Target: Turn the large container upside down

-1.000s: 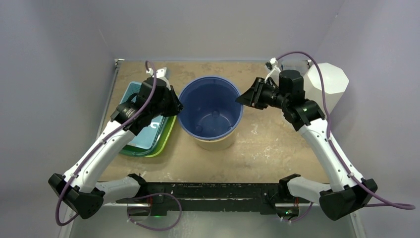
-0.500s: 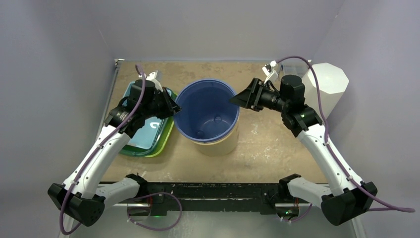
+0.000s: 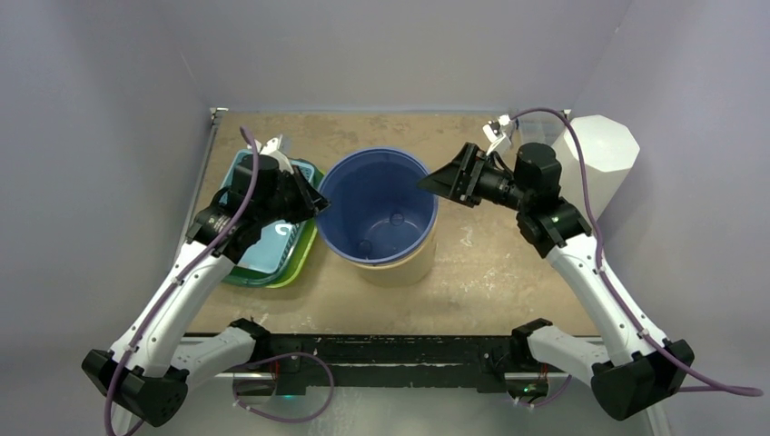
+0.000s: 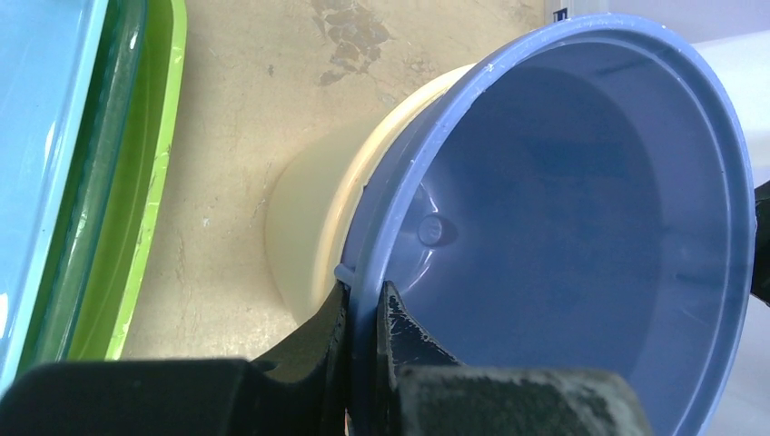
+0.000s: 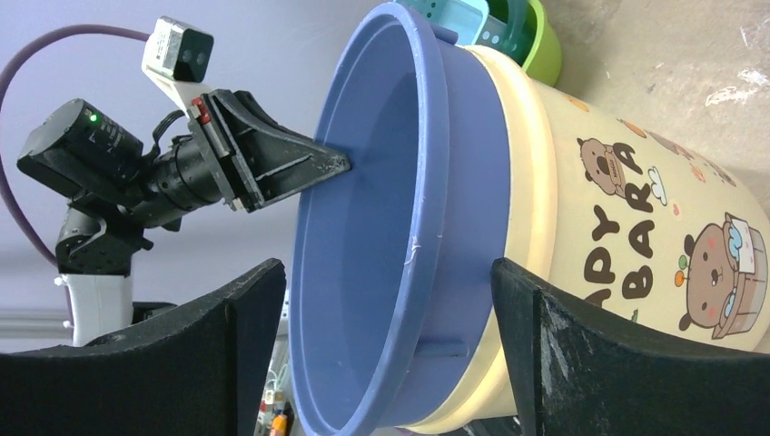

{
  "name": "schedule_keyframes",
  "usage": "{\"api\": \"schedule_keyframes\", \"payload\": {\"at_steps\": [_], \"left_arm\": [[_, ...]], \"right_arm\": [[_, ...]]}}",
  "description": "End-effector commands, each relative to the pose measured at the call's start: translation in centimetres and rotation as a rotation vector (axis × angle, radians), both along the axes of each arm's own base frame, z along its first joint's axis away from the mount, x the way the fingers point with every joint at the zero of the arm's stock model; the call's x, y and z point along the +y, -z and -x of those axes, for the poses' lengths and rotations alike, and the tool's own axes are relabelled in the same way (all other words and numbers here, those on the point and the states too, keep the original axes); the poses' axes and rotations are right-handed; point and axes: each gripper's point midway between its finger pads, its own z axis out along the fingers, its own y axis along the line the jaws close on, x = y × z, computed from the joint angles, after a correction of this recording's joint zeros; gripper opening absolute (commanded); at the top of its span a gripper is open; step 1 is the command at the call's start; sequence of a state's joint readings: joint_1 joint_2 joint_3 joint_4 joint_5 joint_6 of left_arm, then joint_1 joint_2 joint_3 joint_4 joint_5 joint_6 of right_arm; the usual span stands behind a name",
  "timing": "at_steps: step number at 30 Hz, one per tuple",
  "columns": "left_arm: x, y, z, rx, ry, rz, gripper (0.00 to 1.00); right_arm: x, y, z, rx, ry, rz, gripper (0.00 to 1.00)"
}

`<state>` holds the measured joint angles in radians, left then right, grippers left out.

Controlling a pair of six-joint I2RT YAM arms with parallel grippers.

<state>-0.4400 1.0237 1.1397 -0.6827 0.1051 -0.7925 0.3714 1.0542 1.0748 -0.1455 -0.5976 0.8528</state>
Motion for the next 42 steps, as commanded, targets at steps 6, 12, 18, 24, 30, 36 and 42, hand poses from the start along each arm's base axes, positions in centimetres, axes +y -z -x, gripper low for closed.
{"api": "schedule_keyframes", "payload": {"at_steps": [6, 12, 18, 24, 30, 36, 42], "left_arm": [[-2.3, -7.8, 0.1, -0.217, 0.04, 0.258, 0.0], [-2.2, -7.7, 0.4, -0.246, 0.049, 0.265, 0.0], [-2.0, -7.9, 0.3, -0.303, 0.052, 0.251, 0.0], [-1.3, -8.3, 0.1, -0.413, 0.06, 0.206, 0.0], [-2.1, -9.2, 0.4, -0.494, 0.133, 0.213, 0.0], [-2.9, -10.7, 0.8, -0.541, 0.171, 0.269, 0.0], [-2.8, -12.1, 1.3, -0.543, 0.154, 0.333, 0.0]], "right_arm": [[-0.3, -0.4, 1.0, 0.039, 0.049, -0.013, 0.88], [0.3, -2.9, 2.5, -0.01, -0.039, -0.068, 0.89], [0.9, -5.1, 4.6, -0.06, -0.157, -0.13, 0.89], [0.7, -4.9, 5.5, -0.09, -0.191, -0.084, 0.89], [0.9, -0.7, 5.1, -0.008, -0.203, -0.038, 0.9], [0.6, 3.4, 3.7, 0.079, -0.142, 0.036, 0.9], [0.3, 2.4, 2.1, 0.063, -0.072, 0.062, 0.9]]}}
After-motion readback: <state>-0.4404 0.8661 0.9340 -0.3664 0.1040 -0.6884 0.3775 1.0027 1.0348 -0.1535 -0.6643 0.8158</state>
